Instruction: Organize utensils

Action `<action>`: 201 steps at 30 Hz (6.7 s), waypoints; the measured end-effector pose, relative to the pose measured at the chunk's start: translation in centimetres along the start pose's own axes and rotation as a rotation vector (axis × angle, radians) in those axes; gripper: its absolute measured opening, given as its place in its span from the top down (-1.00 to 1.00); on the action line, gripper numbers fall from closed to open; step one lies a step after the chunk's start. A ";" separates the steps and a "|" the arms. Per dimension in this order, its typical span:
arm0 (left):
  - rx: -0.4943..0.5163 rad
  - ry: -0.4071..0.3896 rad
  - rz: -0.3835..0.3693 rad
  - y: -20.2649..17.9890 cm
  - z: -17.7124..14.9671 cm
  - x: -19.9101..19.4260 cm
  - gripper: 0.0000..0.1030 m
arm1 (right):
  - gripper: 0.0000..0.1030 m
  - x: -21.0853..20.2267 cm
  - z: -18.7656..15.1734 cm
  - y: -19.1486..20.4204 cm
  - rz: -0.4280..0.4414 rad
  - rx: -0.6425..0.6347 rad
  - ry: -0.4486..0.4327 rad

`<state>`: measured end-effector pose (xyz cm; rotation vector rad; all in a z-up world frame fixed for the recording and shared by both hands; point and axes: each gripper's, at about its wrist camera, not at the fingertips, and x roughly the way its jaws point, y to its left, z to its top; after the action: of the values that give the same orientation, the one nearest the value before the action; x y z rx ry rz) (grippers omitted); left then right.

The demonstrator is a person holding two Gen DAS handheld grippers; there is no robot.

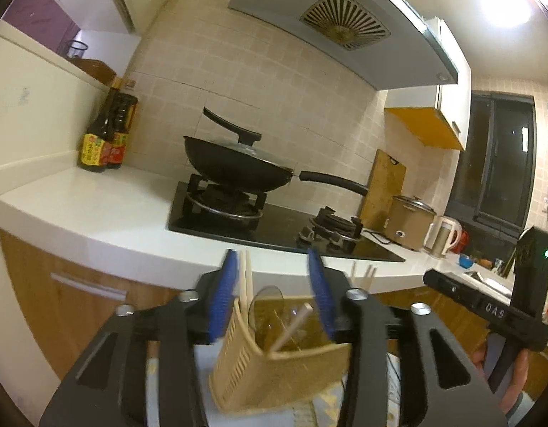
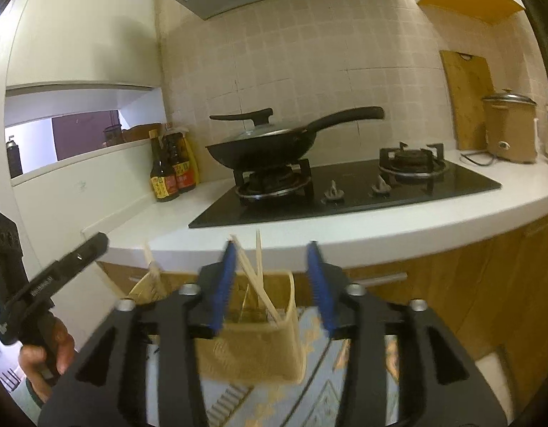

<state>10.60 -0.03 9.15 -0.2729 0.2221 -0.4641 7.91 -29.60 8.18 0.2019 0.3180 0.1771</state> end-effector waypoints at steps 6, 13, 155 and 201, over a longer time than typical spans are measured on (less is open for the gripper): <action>0.015 0.116 -0.001 -1.6 0.5 -4.0 -0.08 | 0.12 -3.5 -1.6 1.4 -0.040 -0.007 0.164; 0.014 0.378 0.021 -2.9 -3.6 -5.8 -0.09 | 0.12 -3.6 -7.2 2.5 -0.049 0.015 0.506; -0.038 -0.078 -0.003 1.1 0.9 7.1 0.81 | 0.92 7.0 4.8 0.3 0.008 0.011 -0.100; 0.053 -0.005 0.249 -3.3 -8.4 -5.9 -0.85 | -0.71 -3.8 -11.4 2.8 -0.139 -0.075 -0.010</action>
<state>1.85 -1.89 3.11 -0.1918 0.2355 -0.2228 0.22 -25.74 -0.63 0.1058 0.3135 0.0504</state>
